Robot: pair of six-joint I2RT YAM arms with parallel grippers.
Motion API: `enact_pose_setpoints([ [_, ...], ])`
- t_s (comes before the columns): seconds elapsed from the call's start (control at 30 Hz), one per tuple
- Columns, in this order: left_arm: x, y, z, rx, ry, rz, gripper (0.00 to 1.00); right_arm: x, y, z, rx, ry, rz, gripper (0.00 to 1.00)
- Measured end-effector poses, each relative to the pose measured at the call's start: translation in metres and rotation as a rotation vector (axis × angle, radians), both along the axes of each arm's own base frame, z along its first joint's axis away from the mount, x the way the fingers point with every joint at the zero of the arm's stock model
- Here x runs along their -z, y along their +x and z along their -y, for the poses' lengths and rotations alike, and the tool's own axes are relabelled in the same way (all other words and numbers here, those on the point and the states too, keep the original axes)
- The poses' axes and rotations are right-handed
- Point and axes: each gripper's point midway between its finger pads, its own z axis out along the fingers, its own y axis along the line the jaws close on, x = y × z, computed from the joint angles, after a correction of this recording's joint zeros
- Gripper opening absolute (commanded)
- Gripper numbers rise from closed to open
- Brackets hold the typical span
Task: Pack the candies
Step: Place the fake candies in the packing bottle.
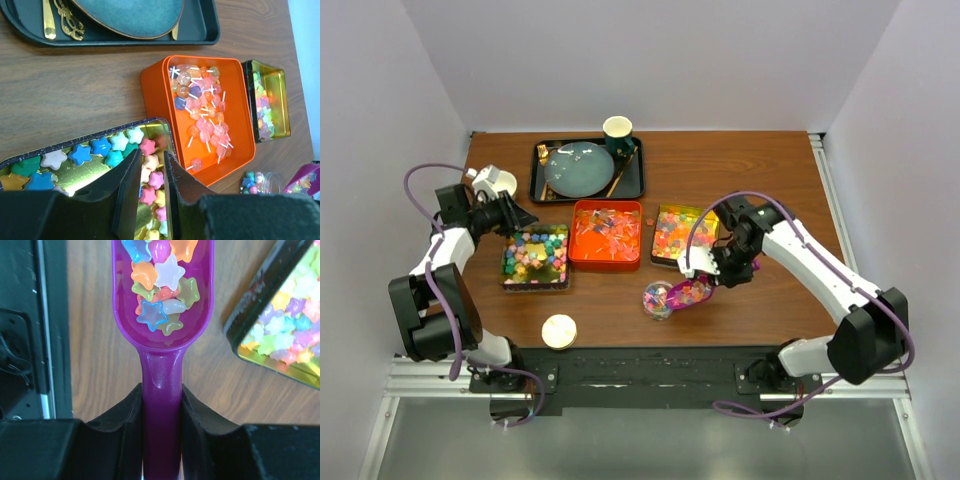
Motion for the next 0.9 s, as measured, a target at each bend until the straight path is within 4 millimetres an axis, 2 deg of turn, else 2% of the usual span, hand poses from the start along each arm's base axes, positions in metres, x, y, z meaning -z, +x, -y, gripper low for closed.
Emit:
enact_pose_setpoints([
  [0.2,-0.002,0.000,0.002,-0.007,-0.018,0.015,0.29,-0.006,0.012,0.001,-0.007,-0.061,0.039,0.00],
  [0.47,-0.004,0.002,0.003,-0.013,-0.034,0.022,0.31,-0.010,0.007,-0.003,-0.038,-0.135,0.067,0.00],
  [0.63,-0.003,0.002,0.003,-0.014,-0.037,0.022,0.34,-0.012,0.012,-0.008,-0.025,-0.184,0.076,0.00],
  [0.9,-0.003,0.002,0.003,-0.020,-0.043,0.019,0.62,-0.013,0.018,-0.009,-0.011,-0.278,0.100,0.00],
])
